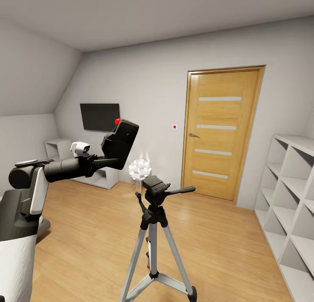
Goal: Attach the digital camera to the camera tripod in the bedroom.
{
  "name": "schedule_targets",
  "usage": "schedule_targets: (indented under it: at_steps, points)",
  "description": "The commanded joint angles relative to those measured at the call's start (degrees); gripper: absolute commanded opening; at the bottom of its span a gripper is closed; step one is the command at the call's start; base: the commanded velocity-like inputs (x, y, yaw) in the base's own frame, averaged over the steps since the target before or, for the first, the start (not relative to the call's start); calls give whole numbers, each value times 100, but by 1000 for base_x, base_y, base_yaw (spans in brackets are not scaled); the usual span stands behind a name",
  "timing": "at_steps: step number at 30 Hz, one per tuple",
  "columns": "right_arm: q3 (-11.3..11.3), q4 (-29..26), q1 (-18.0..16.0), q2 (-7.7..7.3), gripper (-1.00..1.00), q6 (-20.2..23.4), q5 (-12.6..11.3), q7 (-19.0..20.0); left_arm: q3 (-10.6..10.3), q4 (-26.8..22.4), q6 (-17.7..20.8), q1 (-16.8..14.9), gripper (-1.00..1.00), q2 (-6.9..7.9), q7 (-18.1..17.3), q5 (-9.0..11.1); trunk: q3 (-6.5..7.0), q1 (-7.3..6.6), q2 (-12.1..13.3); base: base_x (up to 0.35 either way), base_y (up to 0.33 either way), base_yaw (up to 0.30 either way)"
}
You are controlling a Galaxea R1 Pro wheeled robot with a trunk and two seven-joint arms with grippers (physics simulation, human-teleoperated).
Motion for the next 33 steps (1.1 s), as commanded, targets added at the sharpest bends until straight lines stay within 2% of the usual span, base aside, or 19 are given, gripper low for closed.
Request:
schedule_targets:
  at_steps: [1,14,33]
  points:
    - [40,11,-2,2,100,-31,-51,-1,0,0,38,-1,-100,1,-17,9,0,2,-3,0,0,0]
    - [40,7,2,2,100,-31,-56,-1,0,3,38,-1,-100,1,-17,9,0,2,-3,-113,0,0]
    - [40,9,-1,2,100,-31,-56,-1,-1,3,38,-1,-100,1,-17,9,0,2,-3,-13,0,0]
